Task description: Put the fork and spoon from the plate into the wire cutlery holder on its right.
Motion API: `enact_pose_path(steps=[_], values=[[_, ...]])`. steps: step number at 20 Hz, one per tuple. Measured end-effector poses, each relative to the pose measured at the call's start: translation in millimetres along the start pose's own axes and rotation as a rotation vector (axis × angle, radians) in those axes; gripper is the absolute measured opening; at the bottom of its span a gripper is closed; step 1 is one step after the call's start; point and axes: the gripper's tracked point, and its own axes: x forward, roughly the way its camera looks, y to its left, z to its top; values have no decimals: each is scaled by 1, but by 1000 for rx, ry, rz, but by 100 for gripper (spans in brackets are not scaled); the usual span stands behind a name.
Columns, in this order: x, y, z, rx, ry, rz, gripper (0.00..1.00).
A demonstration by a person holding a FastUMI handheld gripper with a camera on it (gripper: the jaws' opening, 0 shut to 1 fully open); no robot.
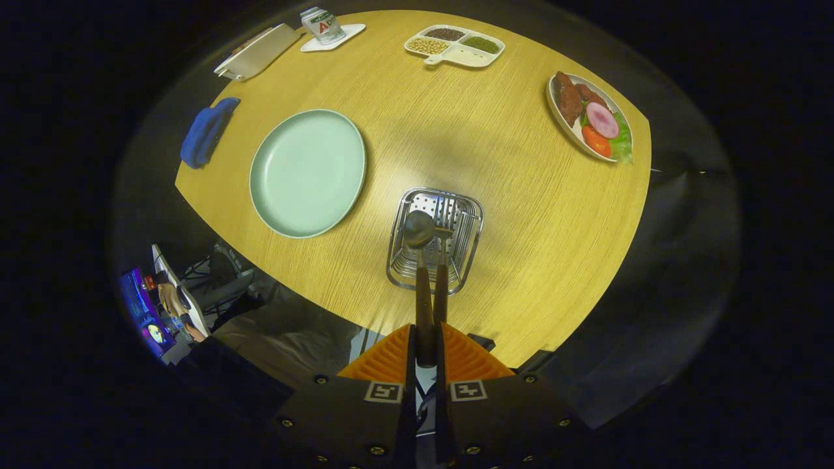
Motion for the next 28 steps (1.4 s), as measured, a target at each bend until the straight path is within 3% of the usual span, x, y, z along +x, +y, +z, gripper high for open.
enact_pose_path(steps=[8, 21, 24, 28], values=[[-5, 2, -7, 20, -31, -12, 13], [-29, -10, -42, 149, -211, 6, 14], [-40, -4, -43, 173, -304, 15, 14], [-63, 24, -27, 212, -528, 32, 15]])
